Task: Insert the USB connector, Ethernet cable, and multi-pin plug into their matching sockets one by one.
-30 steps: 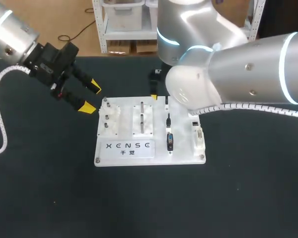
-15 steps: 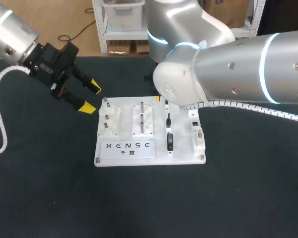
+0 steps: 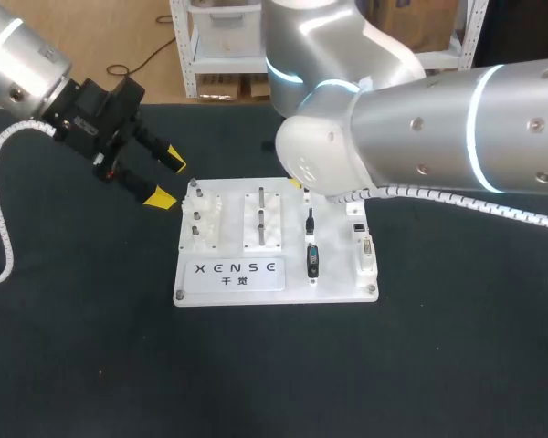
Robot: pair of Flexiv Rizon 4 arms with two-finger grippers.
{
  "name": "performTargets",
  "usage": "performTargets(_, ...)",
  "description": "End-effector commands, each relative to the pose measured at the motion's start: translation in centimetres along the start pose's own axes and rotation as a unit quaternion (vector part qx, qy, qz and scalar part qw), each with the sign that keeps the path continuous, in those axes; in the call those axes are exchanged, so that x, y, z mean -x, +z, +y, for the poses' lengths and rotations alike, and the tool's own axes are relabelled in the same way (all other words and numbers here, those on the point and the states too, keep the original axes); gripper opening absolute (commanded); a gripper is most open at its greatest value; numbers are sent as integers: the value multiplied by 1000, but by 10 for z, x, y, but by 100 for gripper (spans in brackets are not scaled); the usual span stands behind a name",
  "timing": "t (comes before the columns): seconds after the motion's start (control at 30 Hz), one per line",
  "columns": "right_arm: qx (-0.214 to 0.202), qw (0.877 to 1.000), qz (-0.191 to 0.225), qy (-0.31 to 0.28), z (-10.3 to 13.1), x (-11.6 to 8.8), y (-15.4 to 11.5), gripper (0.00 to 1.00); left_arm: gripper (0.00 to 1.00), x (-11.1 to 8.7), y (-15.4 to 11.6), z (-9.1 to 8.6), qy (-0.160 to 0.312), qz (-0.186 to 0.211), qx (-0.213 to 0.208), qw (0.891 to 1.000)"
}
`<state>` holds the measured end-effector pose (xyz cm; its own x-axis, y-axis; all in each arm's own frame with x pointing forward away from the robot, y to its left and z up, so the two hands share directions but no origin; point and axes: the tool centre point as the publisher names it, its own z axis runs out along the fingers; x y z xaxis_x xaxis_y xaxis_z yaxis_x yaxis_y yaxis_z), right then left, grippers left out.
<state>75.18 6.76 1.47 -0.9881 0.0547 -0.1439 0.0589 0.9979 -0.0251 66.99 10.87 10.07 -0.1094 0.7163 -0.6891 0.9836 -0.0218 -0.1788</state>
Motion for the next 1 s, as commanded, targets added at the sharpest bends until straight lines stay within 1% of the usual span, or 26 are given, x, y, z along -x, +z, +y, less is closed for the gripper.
performTargets(0.03,4,1000,-3,-2,1,0,1,4,100,-1,0,1,1,0,-1,1000)
performTargets(0.07,2,1000,-5,-2,0,0,2,0,100,-1,0,1,1,0,-1,1000)
performTargets(0.17,8,1000,-13,-5,-2,-1,1,0,100,-1,0,1,1,0,-1,1000)
performTargets(0.23,18,1000,-26,-6,-4,-2,-5,0,100,-1,0,1,1,0,-1,1000)
performTargets(0.3,30,998,-46,-7,-5,-1,-14,0,100,-1,0,1,1,0,-1,1000)
performTargets(0.37,41,996,-76,-14,-6,-3,-28,0,100,-1,0,1,1,0,-1,1000)
performTargets(0.4,50,995,-84,-12,-7,-3,-34,0,100,-1,0,1,1,0,-1,1000)
performTargets(0.43,48,994,-96,-18,-7,-3,-39,0,100,-1,0,1,1,0,-1,1000)
performTargets(0.53,56,992,-109,-15,-12,-4,-49,0,100,-1,0,1,1,0,-1,1000)
performTargets(0.63,57,992,-114,-11,-20,-4,-56,0,100,-1,0,1,1,0,-1,1000)
performTargets(0.77,45,992,-117,6,-39,-6,-59,0,100,-1,0,1,1,0,-1,1000)
performTargets(0.9,29,993,-114,16,-61,-9,-54,0,100,-1,0,1,1,0,-1,1000)
performTargets(1.0,20,993,-112,21,-72,-10,-50,0,100,-1,0,1,1,0,-1,1000)
